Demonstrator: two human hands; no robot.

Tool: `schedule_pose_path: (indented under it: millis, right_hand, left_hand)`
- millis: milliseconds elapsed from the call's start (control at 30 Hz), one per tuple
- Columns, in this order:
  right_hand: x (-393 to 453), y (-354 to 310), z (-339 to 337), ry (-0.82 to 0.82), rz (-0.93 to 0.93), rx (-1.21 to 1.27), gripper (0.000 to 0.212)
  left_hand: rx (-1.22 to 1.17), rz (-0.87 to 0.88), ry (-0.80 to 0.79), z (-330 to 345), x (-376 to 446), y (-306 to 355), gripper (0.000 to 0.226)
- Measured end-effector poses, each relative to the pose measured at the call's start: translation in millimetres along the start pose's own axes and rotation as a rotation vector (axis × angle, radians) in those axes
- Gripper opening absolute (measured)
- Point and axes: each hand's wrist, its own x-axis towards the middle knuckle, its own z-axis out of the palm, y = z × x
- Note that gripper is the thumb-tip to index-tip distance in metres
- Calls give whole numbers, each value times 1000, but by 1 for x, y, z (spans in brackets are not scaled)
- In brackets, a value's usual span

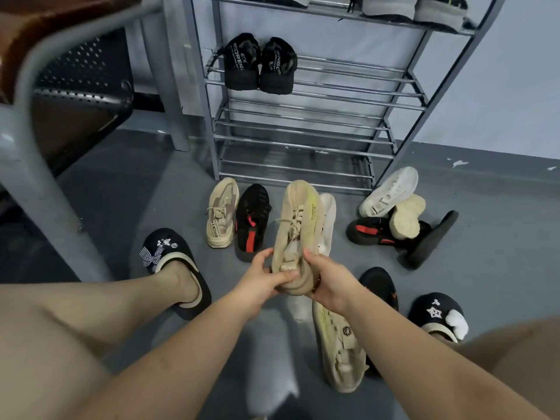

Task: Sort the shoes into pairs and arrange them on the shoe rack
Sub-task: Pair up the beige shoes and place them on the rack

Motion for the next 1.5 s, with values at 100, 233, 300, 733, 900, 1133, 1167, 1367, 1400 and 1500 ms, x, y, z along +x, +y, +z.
schedule_pose_path:
  millis: [100, 233, 300, 733, 900, 1133, 1167, 1367, 1400, 1500]
  right_hand:
    - [-7, 1, -11, 42, 53, -53, 40]
    - [-13, 11, -19, 111, 106, -79, 40]
    - [-20, 15, -20, 133, 122, -123, 28]
    - [-33, 44, -71, 179, 227, -170, 21]
    - [-31, 40, -99, 169, 208, -95, 32]
    - [-38, 41, -152, 193, 190, -52, 28]
    - [-40, 44, -162, 226, 191, -47, 30]
    - [-58, 64, -230, 496, 234, -40, 44]
    - [-60, 65, -237, 513, 232, -54, 42]
    - [-59, 70, -248, 538, 242, -90, 41]
  left_hand:
    - [-107, -120, -18, -1, 2, -3, 47]
    - [-116, -237, -66, -5, 6, -12, 29]
    - [-77, -278, -107, -7, 4, -19, 18]
    - [115, -359, -153, 15, 9, -64, 16]
    - [95, -358, -179, 38, 19, -71, 38]
    - [280, -413, -250, 70, 36, -85, 39]
    - [362, -429, -269, 73, 38, -86, 39]
    - [851, -519, -205, 74, 49, -130, 52]
    - [846, -554, -186, 74, 47, -139, 53]
    - [737, -693, -106, 76, 42, -164, 60]
